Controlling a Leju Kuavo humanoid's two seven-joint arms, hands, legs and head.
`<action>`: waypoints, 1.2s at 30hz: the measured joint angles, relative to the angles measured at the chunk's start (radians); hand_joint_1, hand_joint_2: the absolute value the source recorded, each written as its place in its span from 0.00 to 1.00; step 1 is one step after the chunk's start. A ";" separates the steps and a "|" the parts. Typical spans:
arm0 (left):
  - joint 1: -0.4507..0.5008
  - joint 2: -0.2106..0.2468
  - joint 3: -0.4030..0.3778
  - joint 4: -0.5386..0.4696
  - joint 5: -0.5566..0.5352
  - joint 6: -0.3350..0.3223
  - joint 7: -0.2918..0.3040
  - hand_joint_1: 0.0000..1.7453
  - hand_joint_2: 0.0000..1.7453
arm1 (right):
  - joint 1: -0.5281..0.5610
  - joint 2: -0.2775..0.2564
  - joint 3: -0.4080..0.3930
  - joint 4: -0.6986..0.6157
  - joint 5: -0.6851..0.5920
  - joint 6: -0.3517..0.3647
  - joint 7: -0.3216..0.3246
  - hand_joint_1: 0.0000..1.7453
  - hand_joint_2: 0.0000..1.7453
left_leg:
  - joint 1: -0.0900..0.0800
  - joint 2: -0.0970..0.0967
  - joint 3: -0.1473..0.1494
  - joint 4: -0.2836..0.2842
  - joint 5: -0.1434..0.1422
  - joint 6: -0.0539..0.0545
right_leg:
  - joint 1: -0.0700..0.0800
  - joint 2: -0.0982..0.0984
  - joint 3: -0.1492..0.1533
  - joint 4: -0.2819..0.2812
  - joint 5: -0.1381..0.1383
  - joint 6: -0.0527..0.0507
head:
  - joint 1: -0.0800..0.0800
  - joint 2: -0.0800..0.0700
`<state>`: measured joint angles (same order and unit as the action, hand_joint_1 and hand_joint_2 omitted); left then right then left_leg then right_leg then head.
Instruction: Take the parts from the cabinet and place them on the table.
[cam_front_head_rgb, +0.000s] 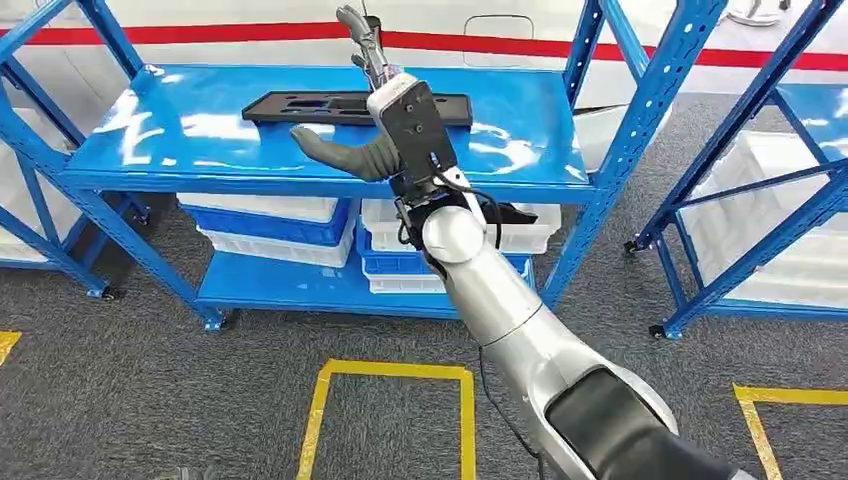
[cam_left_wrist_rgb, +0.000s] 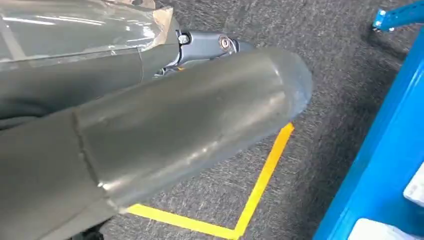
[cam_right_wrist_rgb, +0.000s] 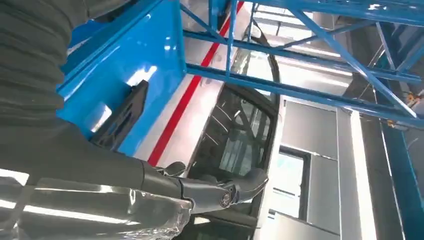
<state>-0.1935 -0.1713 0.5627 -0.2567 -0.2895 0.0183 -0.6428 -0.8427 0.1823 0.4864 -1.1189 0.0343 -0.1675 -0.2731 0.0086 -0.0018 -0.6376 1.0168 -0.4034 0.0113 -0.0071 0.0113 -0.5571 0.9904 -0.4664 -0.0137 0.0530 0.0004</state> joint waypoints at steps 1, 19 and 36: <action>-0.001 0.000 0.000 0.000 0.000 0.000 -0.001 0.00 0.00 | -0.002 0.000 0.000 0.000 0.000 0.000 -0.001 0.00 1.00 | -0.005 0.001 0.008 -0.020 -0.006 0.005 | 0.004 0.000 -0.004 0.001 -0.003 0.005 | -0.002 0.000; -0.013 0.000 -0.023 0.001 0.009 0.003 0.021 0.00 0.00 | 0.011 -0.015 -0.008 0.002 0.003 -0.010 -0.026 0.00 1.00 | 0.003 -0.006 0.090 -0.030 -0.080 -0.005 | -0.007 -0.007 -0.071 0.013 0.046 0.029 | 0.000 0.000; -0.023 0.000 -0.071 0.001 0.008 0.006 0.040 0.00 0.00 | 0.038 -0.036 -0.042 -0.040 -0.006 -0.014 -0.042 0.00 1.00 | -0.003 0.000 0.046 -0.041 -0.016 0.032 | 0.002 -0.001 0.022 0.030 -0.042 0.030 | 0.000 0.000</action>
<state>-0.2161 -0.1717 0.4921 -0.2556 -0.2819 0.0244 -0.6027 -0.8051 0.1461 0.4440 -1.1586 0.0286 -0.1816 -0.3147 0.0058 -0.0021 -0.5917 0.9758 -0.4192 0.0434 -0.0051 0.0104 -0.5351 1.0205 -0.5088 0.0161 0.0527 0.0004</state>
